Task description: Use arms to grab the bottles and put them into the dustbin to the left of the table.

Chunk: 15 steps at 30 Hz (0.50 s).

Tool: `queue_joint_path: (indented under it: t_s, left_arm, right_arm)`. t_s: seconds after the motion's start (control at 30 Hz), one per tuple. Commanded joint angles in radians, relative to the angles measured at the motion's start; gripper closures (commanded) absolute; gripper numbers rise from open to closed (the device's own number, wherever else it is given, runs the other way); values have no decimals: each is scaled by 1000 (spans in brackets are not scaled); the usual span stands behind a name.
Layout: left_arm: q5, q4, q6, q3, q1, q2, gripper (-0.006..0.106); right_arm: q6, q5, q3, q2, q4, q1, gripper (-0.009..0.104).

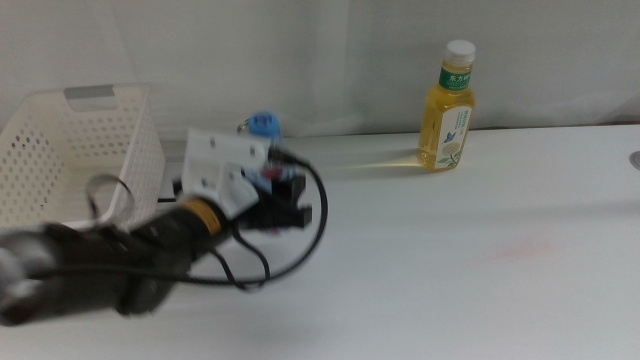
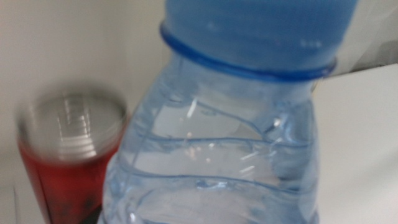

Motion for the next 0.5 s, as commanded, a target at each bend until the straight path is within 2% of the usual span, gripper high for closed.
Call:
queue_joint_path:
  t_s: [0.0,0.17,0.47]
  left_arm:
    - [94,-4,48,-54,0,-96,103]
    - [365,-11,76,-171,68,-264,103]
    - [824,0,77,-408,395,-373,103]
  right_arm:
    - [-2,-6,7,-4,0,-5,-4]
    - [-2,-10,7,-4,0,-5,-4]
    - [-2,-10,7,-4,0,-5,-4]
